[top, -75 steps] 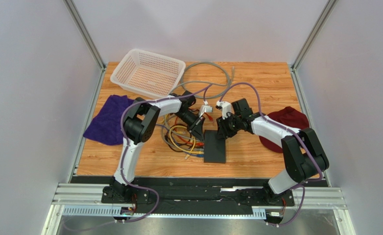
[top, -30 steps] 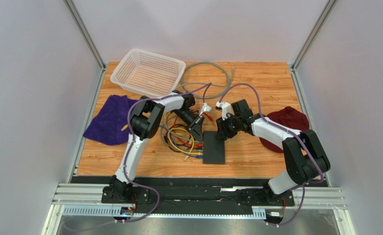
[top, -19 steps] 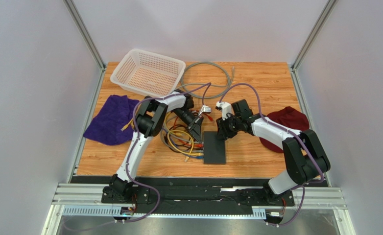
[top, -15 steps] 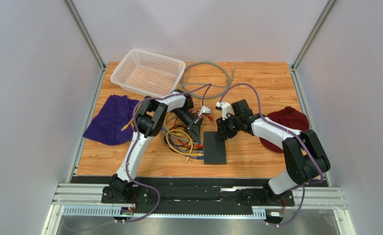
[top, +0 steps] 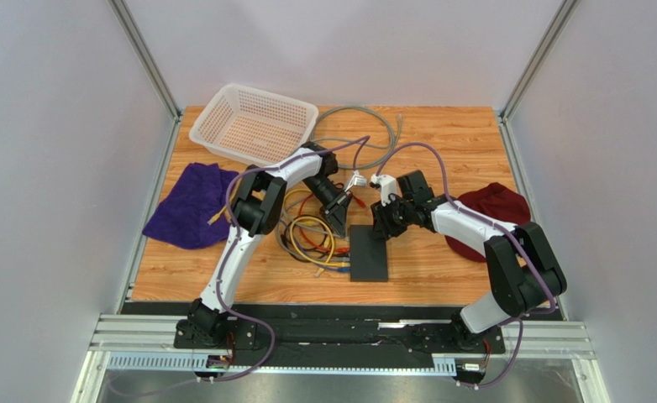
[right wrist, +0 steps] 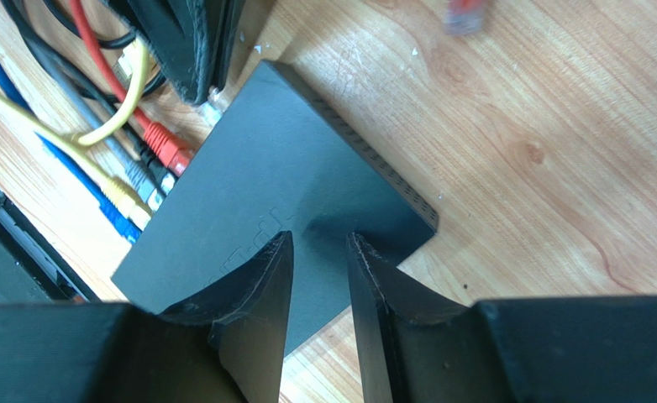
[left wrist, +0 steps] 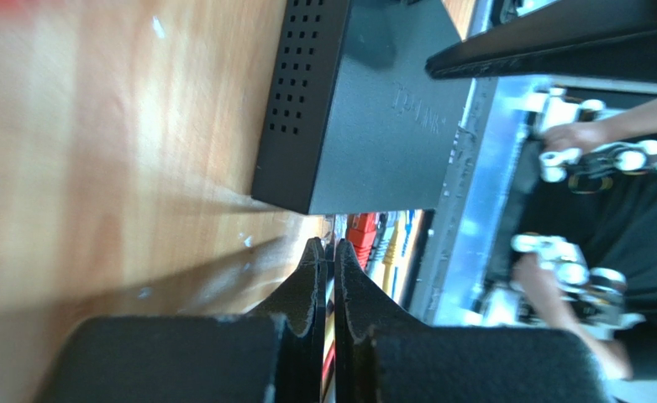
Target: Pull the plug from the switch port
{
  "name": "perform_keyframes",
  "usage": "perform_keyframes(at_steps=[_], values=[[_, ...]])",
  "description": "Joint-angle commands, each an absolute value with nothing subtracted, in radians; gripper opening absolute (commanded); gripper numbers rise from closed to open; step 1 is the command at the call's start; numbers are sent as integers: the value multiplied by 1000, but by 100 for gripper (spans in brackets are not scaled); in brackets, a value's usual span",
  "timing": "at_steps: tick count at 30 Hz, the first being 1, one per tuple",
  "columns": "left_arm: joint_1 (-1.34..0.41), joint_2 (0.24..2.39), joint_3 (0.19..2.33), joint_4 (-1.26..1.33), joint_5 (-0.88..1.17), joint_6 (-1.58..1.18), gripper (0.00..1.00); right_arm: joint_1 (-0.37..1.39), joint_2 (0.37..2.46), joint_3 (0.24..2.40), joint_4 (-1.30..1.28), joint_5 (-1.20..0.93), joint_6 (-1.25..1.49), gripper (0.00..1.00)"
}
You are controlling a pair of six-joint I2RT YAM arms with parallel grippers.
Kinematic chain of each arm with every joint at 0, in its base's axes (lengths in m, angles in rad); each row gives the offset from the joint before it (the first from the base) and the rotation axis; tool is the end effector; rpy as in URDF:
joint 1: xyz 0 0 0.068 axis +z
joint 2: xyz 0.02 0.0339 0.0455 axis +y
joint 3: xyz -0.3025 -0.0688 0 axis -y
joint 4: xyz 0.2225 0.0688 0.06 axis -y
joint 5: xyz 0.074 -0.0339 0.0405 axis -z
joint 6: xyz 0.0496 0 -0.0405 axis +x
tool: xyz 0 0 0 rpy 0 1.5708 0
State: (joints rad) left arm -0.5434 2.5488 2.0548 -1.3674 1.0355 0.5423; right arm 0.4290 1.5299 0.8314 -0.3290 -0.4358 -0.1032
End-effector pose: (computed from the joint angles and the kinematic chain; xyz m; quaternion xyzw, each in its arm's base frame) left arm 0.3775 -0.2779 0.1347 -0.3828 -0.7732 0.4896 0.1261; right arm 0.2442 0.1347 0.2168 -0.3033 0.8922 0.2480 0.2247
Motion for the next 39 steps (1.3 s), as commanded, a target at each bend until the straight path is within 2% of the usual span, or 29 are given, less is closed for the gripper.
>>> perform_keyframes(at_steps=[1, 6, 11, 16, 21, 25, 30, 32, 33, 34, 35, 39], values=[[-540, 2490, 2213, -1534, 1084, 612, 0, 434, 1540, 813, -368, -390, -127, 37], [-526, 2425, 2342, -1679, 1100, 678, 0, 433, 1532, 808, -364, -391, -129, 37], [-515, 2274, 2306, -1678, 1027, 673, 0, 434, 1523, 804, -360, -393, -129, 37], [-515, 2178, 2126, -1617, 936, 681, 0, 434, 1529, 807, -364, -396, -129, 37], [-514, 2013, 1907, -1432, 688, 647, 0, 434, 1525, 805, -360, -396, -127, 37], [-505, 1895, 1810, -1404, 539, 669, 0, 434, 1523, 804, -360, -396, -127, 37], [-500, 1772, 1694, -1371, 479, 707, 0, 434, 1519, 802, -359, -393, -126, 37], [-500, 1726, 1658, -1333, 508, 677, 6, 434, 1506, 802, -360, -382, -121, 37], [-500, 1712, 1646, -1310, 518, 652, 9, 430, 1484, 814, -379, -380, -120, 38], [-500, 1688, 1629, -1284, 553, 626, 17, 431, 1468, 828, -396, -388, -118, 45], [-500, 1677, 1587, -1234, 577, 579, 20, 426, 1453, 845, -420, -396, -133, 49], [-509, 1614, 1422, -1088, 692, 522, 25, 420, 1361, 922, -566, -390, -202, 63]])
